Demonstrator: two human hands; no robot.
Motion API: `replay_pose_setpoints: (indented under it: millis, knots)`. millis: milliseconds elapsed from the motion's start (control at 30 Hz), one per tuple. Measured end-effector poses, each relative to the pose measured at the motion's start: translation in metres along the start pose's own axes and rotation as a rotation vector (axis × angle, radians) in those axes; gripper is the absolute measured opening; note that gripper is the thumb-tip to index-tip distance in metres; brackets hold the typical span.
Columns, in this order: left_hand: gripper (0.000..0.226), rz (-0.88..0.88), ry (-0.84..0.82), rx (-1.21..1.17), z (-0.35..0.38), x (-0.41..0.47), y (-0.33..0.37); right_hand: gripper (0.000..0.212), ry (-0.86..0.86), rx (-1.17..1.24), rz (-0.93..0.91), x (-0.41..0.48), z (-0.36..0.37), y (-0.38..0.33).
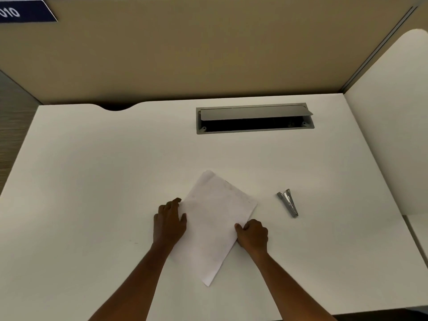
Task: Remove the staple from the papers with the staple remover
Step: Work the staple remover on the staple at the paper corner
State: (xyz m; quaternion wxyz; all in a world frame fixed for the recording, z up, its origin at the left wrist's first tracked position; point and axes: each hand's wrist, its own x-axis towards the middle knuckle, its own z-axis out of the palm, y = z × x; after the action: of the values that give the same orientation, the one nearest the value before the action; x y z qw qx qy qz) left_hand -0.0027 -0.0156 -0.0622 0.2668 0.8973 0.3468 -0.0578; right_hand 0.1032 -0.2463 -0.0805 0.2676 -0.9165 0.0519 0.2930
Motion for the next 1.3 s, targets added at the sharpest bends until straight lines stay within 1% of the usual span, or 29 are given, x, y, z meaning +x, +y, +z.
replay_pose_setpoints:
  millis: [67, 100, 167, 233, 267, 300, 367, 433, 533, 600, 700, 800, 867, 900, 967, 1000, 1033, 1100, 1133, 1200, 1300]
  knots:
    - [0.055, 0.044, 0.071, 0.067, 0.004, 0.001, 0.007, 0.054, 0.032, -0.097, -0.001, -0.002, -0.011, 0.0]
    - [0.057, 0.074, 0.091, 0.069, 0.007, 0.0, 0.014, 0.054, 0.081, -0.144, -0.016, -0.004, -0.019, -0.002]
    - [0.061, 0.153, 0.084, 0.064, 0.016, -0.004, 0.03, 0.044, 0.221, -0.215, -0.08, -0.002, -0.039, -0.005]
    - [0.068, 0.252, 0.011, 0.089, 0.031, -0.012, 0.045, 0.028, 0.371, -0.234, -0.207, 0.009, -0.058, -0.005]
    - [0.073, 0.294, -0.049, 0.119, 0.038, -0.015, 0.052, 0.024, 0.422, -0.25, -0.264, 0.017, -0.066, -0.004]
    - [0.078, 0.318, -0.115, 0.157, 0.045, -0.018, 0.058, 0.025, 0.447, -0.275, -0.292, 0.027, -0.072, -0.002]
    - [0.088, 0.331, -0.196, 0.223, 0.056, -0.02, 0.071, 0.035, 0.44, -0.348, -0.277, 0.043, -0.085, 0.005]
    - [0.097, 0.323, -0.215, 0.25, 0.063, -0.02, 0.083, 0.042, 0.421, -0.396, -0.233, 0.056, -0.097, 0.01]
    - [0.109, 0.298, -0.238, 0.282, 0.07, -0.019, 0.091, 0.043, 0.36, -0.354, -0.208, 0.07, -0.104, 0.019]
    - [0.109, 0.287, -0.256, 0.308, 0.076, -0.019, 0.091, 0.042, 0.35, -0.328, -0.218, 0.076, -0.103, 0.025]
    - [0.105, 0.269, -0.28, 0.302, 0.08, -0.021, 0.087, 0.033, 0.396, -0.263, -0.249, 0.078, -0.101, 0.03]
    - [0.101, 0.266, -0.284, 0.304, 0.079, -0.023, 0.079, 0.029, 0.405, -0.189, -0.286, 0.074, -0.096, 0.029]
    - [0.101, 0.261, -0.281, 0.3, 0.077, -0.025, 0.072, 0.026, 0.403, -0.088, -0.318, 0.067, -0.091, 0.025]
    - [0.101, 0.254, -0.277, 0.294, 0.075, -0.025, 0.069, 0.026, 0.397, 0.003, -0.313, 0.062, -0.088, 0.021]
    - [0.102, 0.243, -0.269, 0.281, 0.073, -0.026, 0.065, 0.032, 0.358, 0.265, -0.239, 0.051, -0.081, 0.013]
    - [0.103, 0.24, -0.26, 0.27, 0.072, -0.026, 0.063, 0.039, 0.303, 0.422, -0.156, 0.047, -0.078, 0.007]
    - [0.104, 0.243, -0.244, 0.254, 0.071, -0.025, 0.062, 0.045, 0.21, 0.607, -0.046, 0.042, -0.076, 0.002]
    - [0.104, 0.26, -0.222, 0.229, 0.069, -0.021, 0.064, 0.053, -0.044, 1.022, 0.139, 0.033, -0.073, -0.009]
    - [0.104, 0.27, -0.217, 0.223, 0.069, -0.018, 0.066, 0.054, -0.148, 1.18, 0.189, 0.029, -0.073, -0.013]
    - [0.1, 0.289, -0.216, 0.214, 0.069, -0.013, 0.074, 0.051, -0.265, 1.346, 0.237, 0.025, -0.072, -0.018]
    - [0.092, 0.311, -0.221, 0.201, 0.071, -0.006, 0.085, 0.052, -0.357, 1.467, 0.272, 0.024, -0.069, -0.023]
